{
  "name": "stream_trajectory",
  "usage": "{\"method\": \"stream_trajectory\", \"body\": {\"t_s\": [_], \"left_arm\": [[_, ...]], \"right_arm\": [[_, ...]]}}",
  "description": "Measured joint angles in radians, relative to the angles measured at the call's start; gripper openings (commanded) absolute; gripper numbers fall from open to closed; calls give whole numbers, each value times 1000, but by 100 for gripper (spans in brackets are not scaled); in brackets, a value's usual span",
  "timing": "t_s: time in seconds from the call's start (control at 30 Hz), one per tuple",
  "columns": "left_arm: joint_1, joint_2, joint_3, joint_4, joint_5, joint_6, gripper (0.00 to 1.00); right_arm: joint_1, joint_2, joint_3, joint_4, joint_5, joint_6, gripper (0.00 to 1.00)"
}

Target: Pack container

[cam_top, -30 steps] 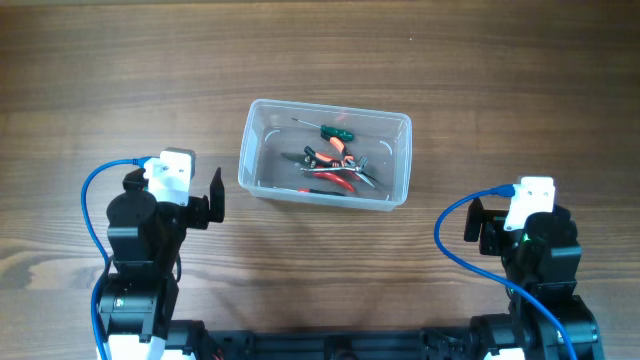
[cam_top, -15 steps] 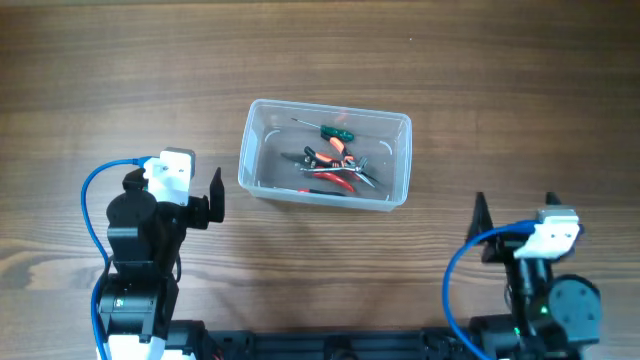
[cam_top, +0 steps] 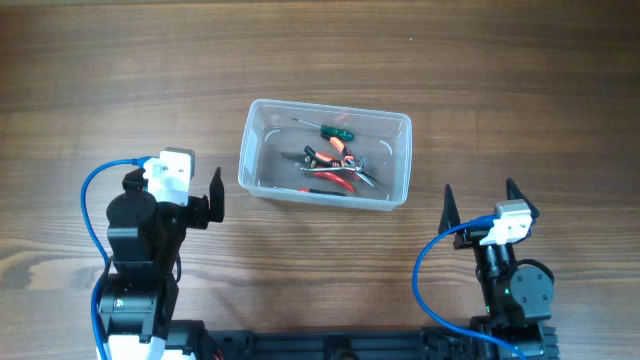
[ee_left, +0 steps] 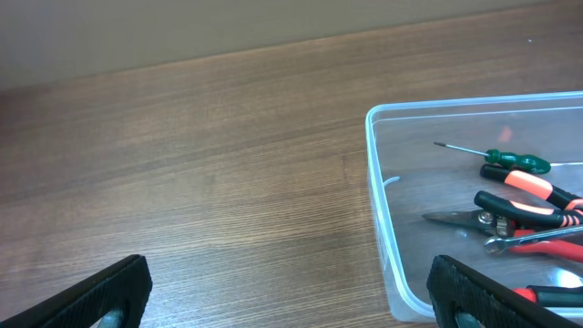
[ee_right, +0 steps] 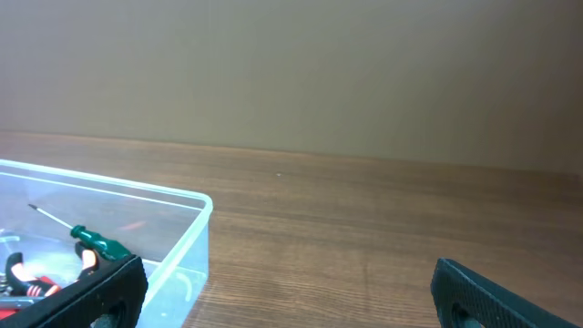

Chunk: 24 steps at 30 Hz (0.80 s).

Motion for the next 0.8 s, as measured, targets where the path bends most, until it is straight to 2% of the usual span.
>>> {"method": "stream_trajectory", "body": {"t_s": [0.7, 0.8], "left_arm": [[0, 0, 0, 0, 0, 0, 100], [0, -22, 0, -48, -3, 0, 100]], "right_arm": [[0, 0, 0, 0, -15, 0, 100], [0, 0, 0, 0, -15, 0, 100]]}}
